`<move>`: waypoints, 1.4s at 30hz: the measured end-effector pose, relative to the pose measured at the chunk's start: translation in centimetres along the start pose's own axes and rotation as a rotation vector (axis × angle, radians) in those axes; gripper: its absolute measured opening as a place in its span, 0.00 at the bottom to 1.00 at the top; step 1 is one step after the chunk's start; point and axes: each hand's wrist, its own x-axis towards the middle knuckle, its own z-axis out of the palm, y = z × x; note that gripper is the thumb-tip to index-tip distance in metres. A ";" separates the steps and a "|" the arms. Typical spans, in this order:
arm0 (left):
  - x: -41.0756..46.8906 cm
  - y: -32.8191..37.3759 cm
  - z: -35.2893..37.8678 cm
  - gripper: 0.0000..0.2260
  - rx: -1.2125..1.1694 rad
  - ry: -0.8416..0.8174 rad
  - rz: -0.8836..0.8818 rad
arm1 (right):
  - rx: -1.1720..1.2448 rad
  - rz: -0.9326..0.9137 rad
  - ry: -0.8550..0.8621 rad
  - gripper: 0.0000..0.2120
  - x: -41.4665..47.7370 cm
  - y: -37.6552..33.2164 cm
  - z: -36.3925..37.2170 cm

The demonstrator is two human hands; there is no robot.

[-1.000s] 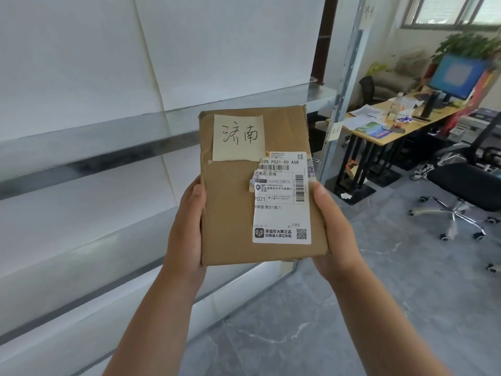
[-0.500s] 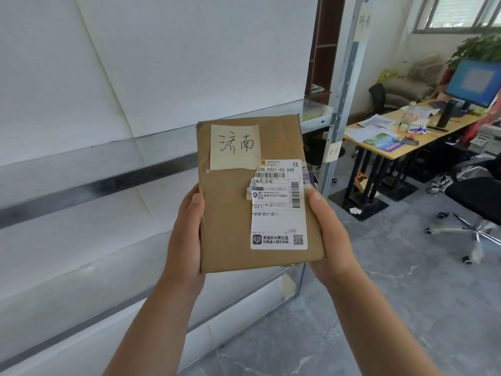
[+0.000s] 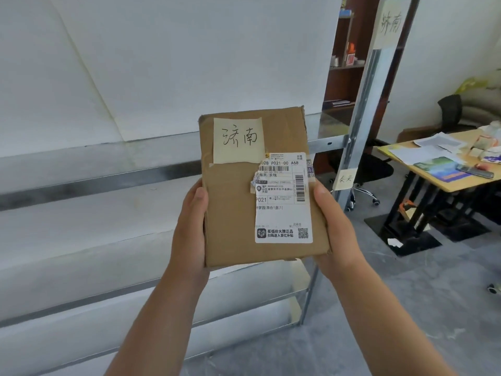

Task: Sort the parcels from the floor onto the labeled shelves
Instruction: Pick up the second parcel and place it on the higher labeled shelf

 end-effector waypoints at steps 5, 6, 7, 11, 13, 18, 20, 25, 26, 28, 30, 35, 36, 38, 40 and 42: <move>0.1 -0.8 4.4 0.26 -0.003 0.054 0.061 | 0.047 0.029 -0.041 0.25 1.8 -2.0 -3.5; -0.1 -0.9 5.1 0.26 -0.007 0.073 0.063 | 0.037 0.031 -0.058 0.24 2.0 -2.3 -4.1; -0.2 -1.1 5.6 0.27 -0.016 0.096 0.059 | 0.030 0.033 -0.076 0.23 2.2 -2.6 -4.5; -0.7 -1.6 7.1 0.28 -0.030 0.150 0.056 | 0.028 0.058 -0.129 0.22 2.9 -3.2 -5.8; -0.7 -1.5 7.5 0.27 -0.022 0.162 0.052 | 0.035 0.069 -0.143 0.25 3.3 -3.5 -6.2; 0.3 -0.3 8.7 0.29 -0.050 0.180 0.095 | 0.035 0.071 -0.143 0.26 4.8 -4.7 -6.1; 0.8 0.3 9.0 0.28 -0.062 0.179 0.108 | 0.050 0.063 -0.149 0.27 5.5 -5.3 -5.9; 2.5 2.1 9.8 0.30 -0.083 0.149 0.124 | 0.102 0.013 -0.168 0.26 6.9 -7.1 -5.1; 2.8 2.4 10.1 0.29 -0.081 0.142 0.136 | 0.100 0.003 -0.173 0.26 7.2 -7.5 -5.0; 3.3 3.0 10.4 0.30 -0.079 0.138 0.165 | 0.081 -0.022 -0.182 0.24 7.7 -8.3 -4.9; 3.7 3.5 10.7 0.30 -0.082 0.147 0.182 | 0.056 -0.043 -0.185 0.24 8.1 -9.1 -4.6; 4.5 4.7 11.6 0.29 -0.123 0.133 0.221 | 0.089 -0.076 -0.189 0.26 9.1 -10.7 -3.9; 4.7 5.0 11.8 0.29 -0.129 0.120 0.236 | 0.102 -0.086 -0.190 0.25 9.3 -11.0 -3.8; 5.1 5.6 12.1 0.27 -0.123 0.094 0.261 | 0.118 -0.112 -0.200 0.22 9.5 -11.6 -3.6; 5.3 6.3 12.4 0.28 -0.108 0.071 0.281 | 0.125 -0.131 -0.211 0.19 9.4 -12.3 -3.5; 5.4 6.7 12.7 0.28 -0.104 0.054 0.301 | 0.126 -0.143 -0.209 0.17 9.3 -12.7 -3.3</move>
